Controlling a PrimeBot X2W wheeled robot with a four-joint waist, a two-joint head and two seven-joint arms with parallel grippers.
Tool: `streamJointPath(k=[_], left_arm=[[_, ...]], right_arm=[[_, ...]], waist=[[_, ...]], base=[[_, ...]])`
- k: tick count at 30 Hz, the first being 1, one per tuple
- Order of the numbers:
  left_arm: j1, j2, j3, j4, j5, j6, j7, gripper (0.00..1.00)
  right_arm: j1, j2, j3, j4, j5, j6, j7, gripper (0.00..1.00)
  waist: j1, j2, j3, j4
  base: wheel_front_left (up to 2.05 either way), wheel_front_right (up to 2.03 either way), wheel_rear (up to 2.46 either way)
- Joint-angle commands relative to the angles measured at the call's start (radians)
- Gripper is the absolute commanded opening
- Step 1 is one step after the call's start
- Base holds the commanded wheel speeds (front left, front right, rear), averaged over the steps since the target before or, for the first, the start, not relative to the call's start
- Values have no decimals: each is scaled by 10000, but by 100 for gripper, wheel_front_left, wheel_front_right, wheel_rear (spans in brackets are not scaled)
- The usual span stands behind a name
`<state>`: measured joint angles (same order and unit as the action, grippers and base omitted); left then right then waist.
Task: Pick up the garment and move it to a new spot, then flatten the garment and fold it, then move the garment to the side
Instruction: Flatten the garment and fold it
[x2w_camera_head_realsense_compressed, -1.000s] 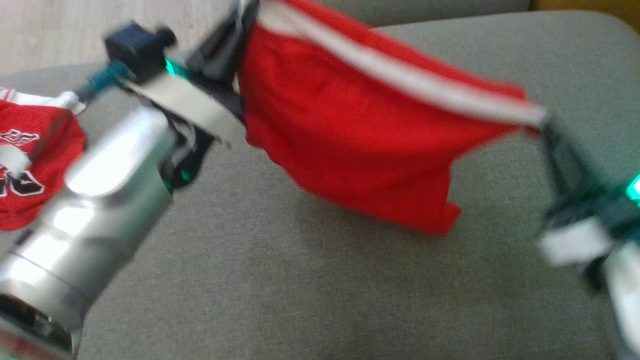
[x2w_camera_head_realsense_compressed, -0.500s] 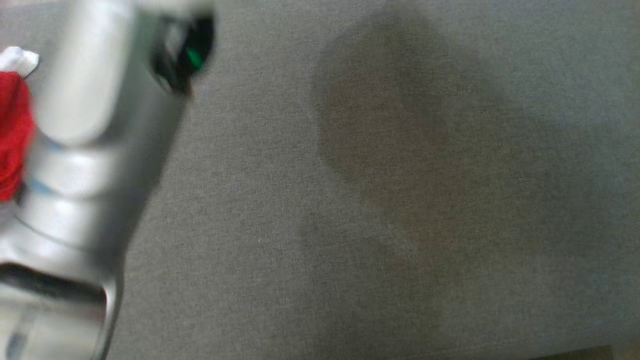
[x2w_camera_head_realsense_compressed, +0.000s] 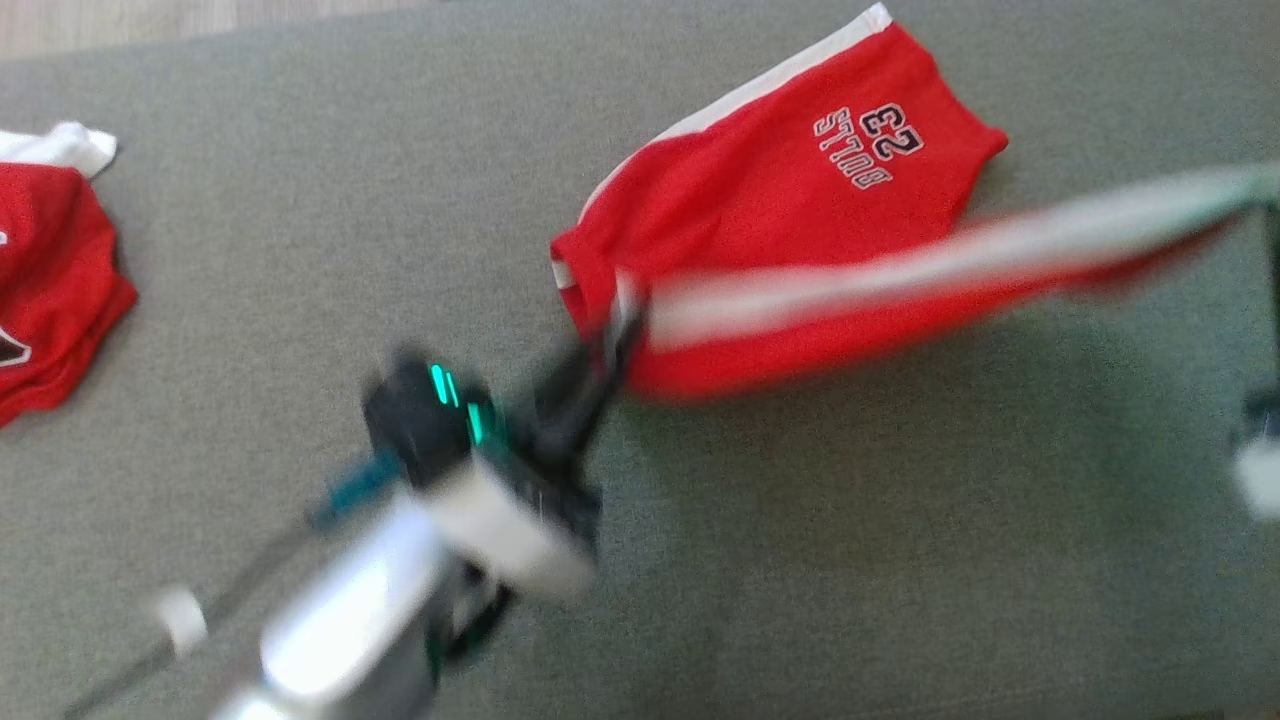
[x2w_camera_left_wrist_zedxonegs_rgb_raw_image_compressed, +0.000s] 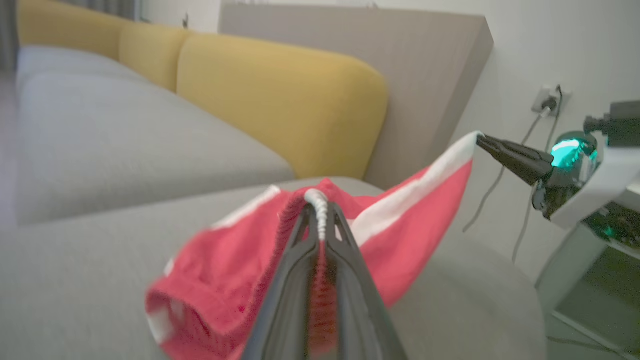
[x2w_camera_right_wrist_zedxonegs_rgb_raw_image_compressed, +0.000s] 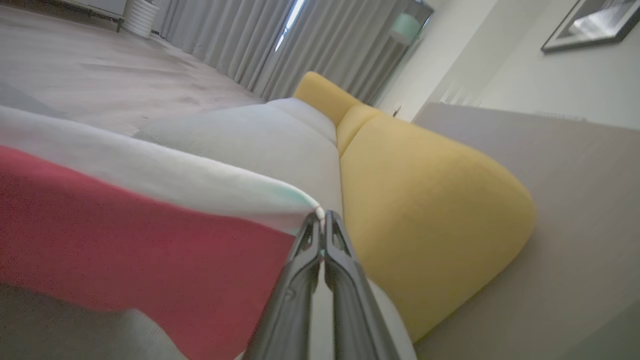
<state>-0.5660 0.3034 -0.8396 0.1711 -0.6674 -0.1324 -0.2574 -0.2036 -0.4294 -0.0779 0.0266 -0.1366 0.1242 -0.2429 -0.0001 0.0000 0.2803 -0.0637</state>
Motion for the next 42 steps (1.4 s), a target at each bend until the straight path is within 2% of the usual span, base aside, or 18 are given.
streamJointPath(k=[1, 4, 7, 10, 13, 18, 24, 33, 42], left_arm=[[377, 419, 7, -346, 92, 17, -43, 0], [1467, 660, -630, -277, 137, 17, -43, 0], [2209, 637, -948, -268, -92, 17, -43, 0], [2468, 533, -958, -237, -322, 17, -44, 0], [2306, 295, -852, -261, -502, 17, -44, 0], [1473, -308, -772, -204, -846, 17, -44, 0], [465, -990, -756, 100, -1158, 17, -44, 0], [-833, -1764, -648, 1034, -1899, 17, -44, 0], [-1682, -1889, -289, 1574, -2440, 17, -44, 0]], right_arm=[[881, -90, -118, -763, 261, 65, 267, 0], [2507, -36, -289, -1501, 632, 65, 739, 0], [3624, -65, -732, -2143, 978, 65, 1118, 0], [3956, -181, -1181, -2500, 1054, 65, 1275, 0], [3841, -446, -1408, -2567, 570, 65, 1489, 0], [2920, -726, -1262, -2025, 596, 65, 1766, 0], [1598, -1454, -860, -1054, 833, 65, 2093, 0], [-1323, -2731, 983, 939, 1733, 65, 2569, 0], [-4006, -3141, 2914, 2763, 2124, 65, 2448, 0]], waist=[[1, 0, -207, -32], [1, 0, -451, -91], [1, 0, -643, -77], [1, 0, -727, 4], [1, 0, -647, 319], [1, 0, -161, 1002], [1, 0, 451, 1674], [1, 0, 1373, 2167], [1, 0, 1959, 2357]], base=[[0, 0, 0], [0, 0, 0], [0, 0, 0], [0, 0, 0], [0, 0, 0], [0, 0, 0], [0, 0, 0], [0, 0, 0], [0, 0, 0]])
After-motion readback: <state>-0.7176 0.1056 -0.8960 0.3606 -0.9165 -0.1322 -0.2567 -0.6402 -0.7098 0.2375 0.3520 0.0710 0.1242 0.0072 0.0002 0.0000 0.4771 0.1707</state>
